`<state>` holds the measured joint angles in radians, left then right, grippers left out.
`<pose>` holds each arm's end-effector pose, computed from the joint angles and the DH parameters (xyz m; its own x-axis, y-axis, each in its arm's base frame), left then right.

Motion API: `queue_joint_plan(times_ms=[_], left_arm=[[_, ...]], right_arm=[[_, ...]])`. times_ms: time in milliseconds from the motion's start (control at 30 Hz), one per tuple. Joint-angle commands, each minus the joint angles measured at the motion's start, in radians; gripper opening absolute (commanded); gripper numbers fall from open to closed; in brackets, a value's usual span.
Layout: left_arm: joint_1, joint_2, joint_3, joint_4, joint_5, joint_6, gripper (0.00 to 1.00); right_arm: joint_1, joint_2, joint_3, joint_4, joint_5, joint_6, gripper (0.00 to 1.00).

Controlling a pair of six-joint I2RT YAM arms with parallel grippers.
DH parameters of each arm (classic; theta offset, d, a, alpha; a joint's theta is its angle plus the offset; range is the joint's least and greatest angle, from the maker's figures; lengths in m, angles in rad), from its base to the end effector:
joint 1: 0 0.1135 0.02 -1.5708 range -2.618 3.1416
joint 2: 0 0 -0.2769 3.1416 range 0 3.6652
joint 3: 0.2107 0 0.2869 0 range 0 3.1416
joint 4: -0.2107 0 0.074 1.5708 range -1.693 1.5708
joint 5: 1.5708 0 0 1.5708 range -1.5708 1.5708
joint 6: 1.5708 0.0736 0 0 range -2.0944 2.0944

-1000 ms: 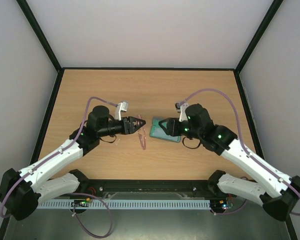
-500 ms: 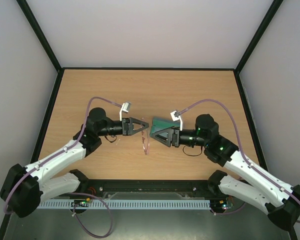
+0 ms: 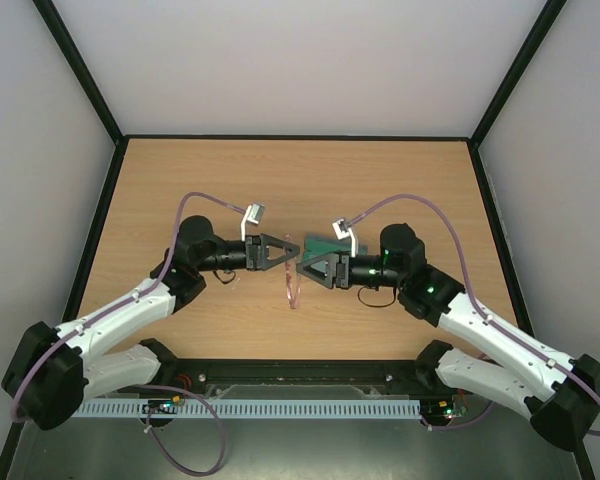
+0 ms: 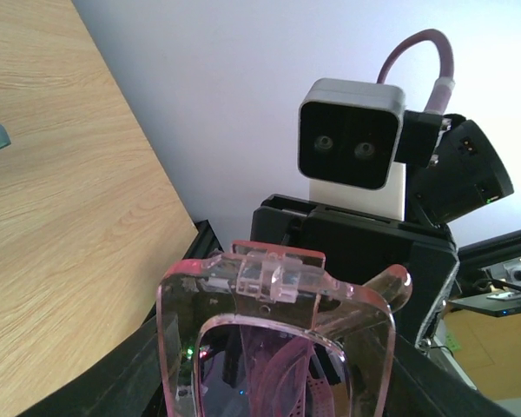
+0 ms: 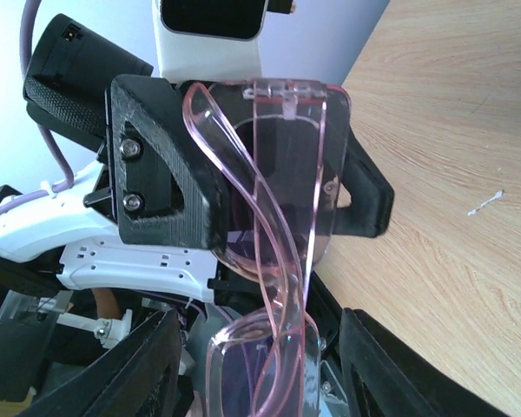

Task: Organize the sunglasses
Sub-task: Fold the sunglasses.

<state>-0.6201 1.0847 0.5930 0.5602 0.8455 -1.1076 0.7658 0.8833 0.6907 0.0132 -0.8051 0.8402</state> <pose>0.2030 -0.2127 0.2872 -0.8635 -0.1126 -0.4916 0.4935 0.0118 -0.8696 0.1464 0.2144 0.3104 -0.8244 -0.0766 -0.5608 -0.5659 0.0974 0.8187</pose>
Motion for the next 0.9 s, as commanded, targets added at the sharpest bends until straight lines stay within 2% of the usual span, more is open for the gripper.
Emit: queue_joint_plan(times_ms=[0, 267, 600, 767, 867], left_arm=[[-0.008, 0.011, -0.014, 0.059, 0.015, -0.005, 0.52], [-0.019, 0.027, -0.012, 0.086, 0.013, -0.017, 0.52], [-0.027, 0.042, -0.013, 0.092, 0.014, -0.017, 0.52], [-0.027, 0.046, -0.012, 0.093, 0.008, -0.018, 0.56], [-0.027, 0.045, -0.01, 0.09, 0.002, -0.017, 0.59]], right_arm=[[-0.002, 0.025, 0.007, 0.087, -0.005, 0.013, 0.52], [-0.002, 0.076, 0.021, 0.083, -0.007, 0.004, 0.45], [-0.002, 0.074, 0.021, 0.105, 0.009, 0.011, 0.3], [-0.002, 0.074, 0.018, 0.111, 0.008, 0.014, 0.2], [-0.002, 0.065, 0.018, 0.11, 0.013, 0.015, 0.18]])
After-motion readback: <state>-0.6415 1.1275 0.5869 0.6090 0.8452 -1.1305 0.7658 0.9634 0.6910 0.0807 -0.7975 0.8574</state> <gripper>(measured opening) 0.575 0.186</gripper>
